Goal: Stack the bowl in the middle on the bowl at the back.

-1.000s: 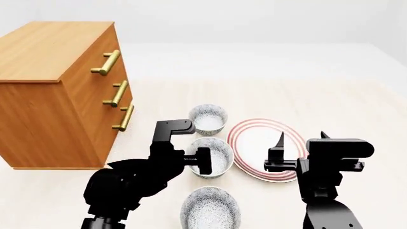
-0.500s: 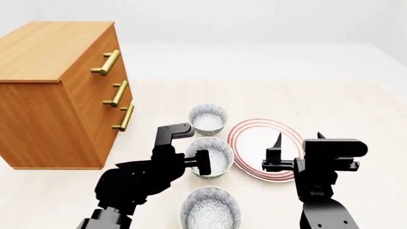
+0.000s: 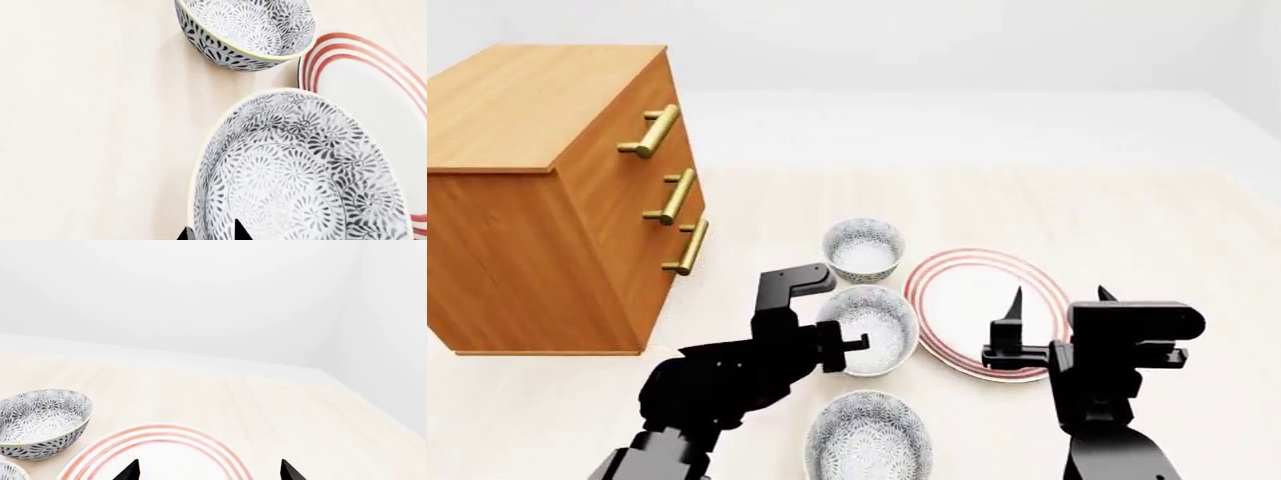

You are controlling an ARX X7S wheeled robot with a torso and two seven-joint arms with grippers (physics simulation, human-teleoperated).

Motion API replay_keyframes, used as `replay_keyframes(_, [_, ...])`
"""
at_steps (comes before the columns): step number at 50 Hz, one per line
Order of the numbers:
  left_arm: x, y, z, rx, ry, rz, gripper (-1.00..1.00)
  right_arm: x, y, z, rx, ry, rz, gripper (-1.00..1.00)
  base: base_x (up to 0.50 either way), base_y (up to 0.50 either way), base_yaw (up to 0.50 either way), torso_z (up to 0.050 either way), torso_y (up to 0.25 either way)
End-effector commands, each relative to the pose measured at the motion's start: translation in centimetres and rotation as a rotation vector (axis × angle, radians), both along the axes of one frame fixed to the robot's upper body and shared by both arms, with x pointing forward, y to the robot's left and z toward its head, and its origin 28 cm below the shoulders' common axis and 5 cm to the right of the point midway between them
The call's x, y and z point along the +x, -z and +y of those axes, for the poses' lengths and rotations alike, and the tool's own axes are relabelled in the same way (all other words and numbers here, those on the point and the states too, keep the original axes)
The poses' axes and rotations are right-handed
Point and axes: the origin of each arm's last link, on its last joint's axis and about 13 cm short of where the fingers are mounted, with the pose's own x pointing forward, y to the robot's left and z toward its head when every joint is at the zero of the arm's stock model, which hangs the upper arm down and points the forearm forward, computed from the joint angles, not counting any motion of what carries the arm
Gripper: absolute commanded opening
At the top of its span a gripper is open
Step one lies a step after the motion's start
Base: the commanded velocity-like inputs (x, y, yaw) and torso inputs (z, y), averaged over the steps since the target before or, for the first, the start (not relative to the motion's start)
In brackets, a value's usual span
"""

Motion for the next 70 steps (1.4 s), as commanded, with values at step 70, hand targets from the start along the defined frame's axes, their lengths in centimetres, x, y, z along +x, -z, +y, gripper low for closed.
replay_keyframes(70, [-13.0,-11.7,3.0,-0.299,0.029,-0.194,-1.00,-0.4,-0.1,-1.0,-0.010,0.060,0.014,1.00,0.00,0.00,0.00,0.000,0.000])
